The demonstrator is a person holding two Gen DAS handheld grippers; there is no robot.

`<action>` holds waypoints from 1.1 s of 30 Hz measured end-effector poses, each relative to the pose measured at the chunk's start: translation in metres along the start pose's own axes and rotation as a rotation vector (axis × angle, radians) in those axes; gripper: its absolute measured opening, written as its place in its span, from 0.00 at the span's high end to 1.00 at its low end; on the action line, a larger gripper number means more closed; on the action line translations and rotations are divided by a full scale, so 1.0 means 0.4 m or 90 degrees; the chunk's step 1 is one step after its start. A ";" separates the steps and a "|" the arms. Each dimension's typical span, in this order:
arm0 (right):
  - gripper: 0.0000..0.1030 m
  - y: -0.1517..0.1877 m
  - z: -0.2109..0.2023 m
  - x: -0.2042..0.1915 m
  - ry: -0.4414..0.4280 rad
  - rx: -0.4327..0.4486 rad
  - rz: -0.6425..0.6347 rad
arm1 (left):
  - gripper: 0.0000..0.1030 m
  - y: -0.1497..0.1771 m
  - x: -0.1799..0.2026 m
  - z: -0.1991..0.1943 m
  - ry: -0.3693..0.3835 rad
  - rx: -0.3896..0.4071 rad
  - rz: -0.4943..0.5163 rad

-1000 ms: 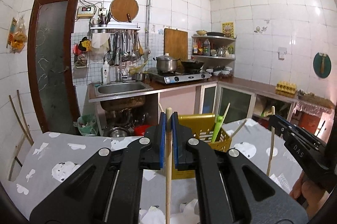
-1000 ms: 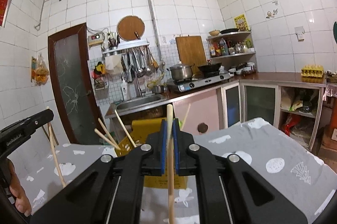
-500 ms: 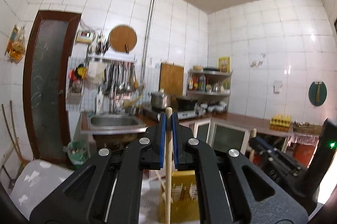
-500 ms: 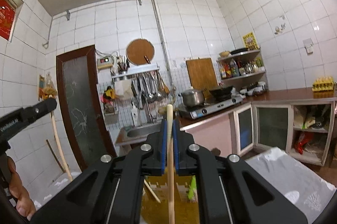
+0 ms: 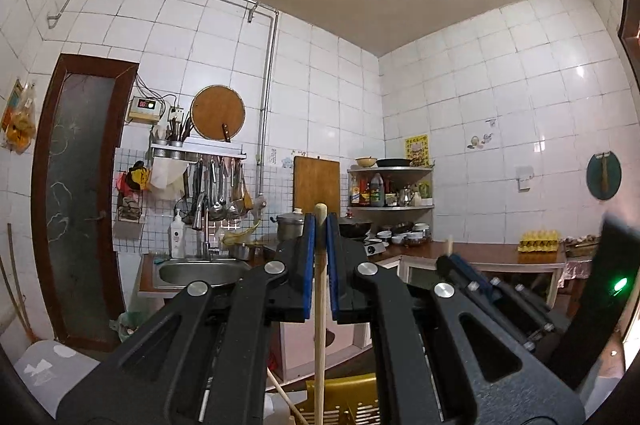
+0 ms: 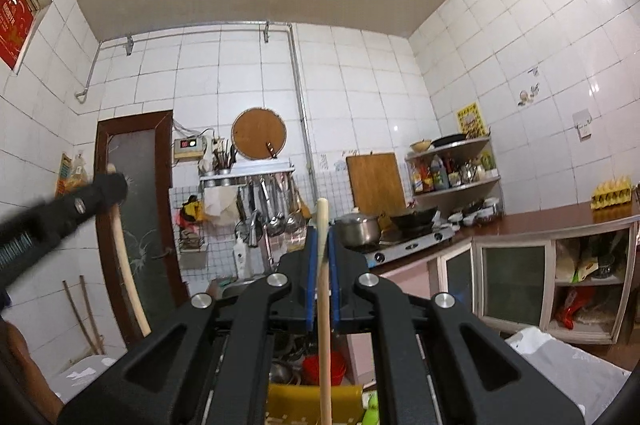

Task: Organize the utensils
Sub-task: 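Lift both held chopsticks over the yellow holder and lower them in, then open both tools to release the chopsticks into the holder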

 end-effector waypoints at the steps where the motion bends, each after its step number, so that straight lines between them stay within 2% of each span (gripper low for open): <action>1: 0.94 -0.003 0.002 0.002 0.004 0.007 -0.001 | 0.96 0.009 0.000 0.012 0.000 -0.006 -0.004; 4: 0.94 -0.002 0.013 0.015 0.020 0.026 -0.009 | 0.96 0.041 -0.003 0.053 0.001 -0.024 -0.025; 9: 0.94 0.030 0.025 0.032 0.035 0.028 -0.013 | 0.96 0.102 -0.017 0.104 -0.016 -0.043 -0.047; 15: 0.94 0.067 0.034 0.052 0.048 0.013 -0.014 | 0.96 0.178 -0.012 0.141 -0.027 -0.072 -0.029; 26: 0.94 0.110 0.026 0.073 0.056 -0.074 0.001 | 0.95 0.249 -0.022 0.171 -0.035 -0.143 0.005; 27: 0.93 0.109 0.024 0.078 0.059 -0.089 0.004 | 0.91 0.249 -0.028 0.172 -0.035 -0.151 0.006; 30: 0.93 0.102 0.013 0.088 0.072 -0.125 -0.001 | 0.65 0.238 -0.054 0.167 -0.046 -0.176 0.003; 31: 0.87 0.100 0.007 0.095 0.078 -0.137 0.001 | 0.55 0.230 -0.063 0.164 -0.053 -0.180 0.003; 32: 0.77 0.097 0.000 0.102 0.082 -0.146 0.007 | 0.48 0.220 -0.073 0.155 -0.059 -0.187 0.010; 33: 0.50 0.091 -0.015 0.109 0.087 -0.148 0.015 | 0.38 0.210 -0.082 0.146 -0.061 -0.190 0.015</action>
Point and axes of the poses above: each gripper's, at about its wrist camera, not at the fingertips, and z roughly the way its jaws point, x to its right, y to its underside, the point moved 4 cm from there along z, roughly the way its jaws point, and after that the axes turned 15 degrees about -y, right-handed, at the moved point
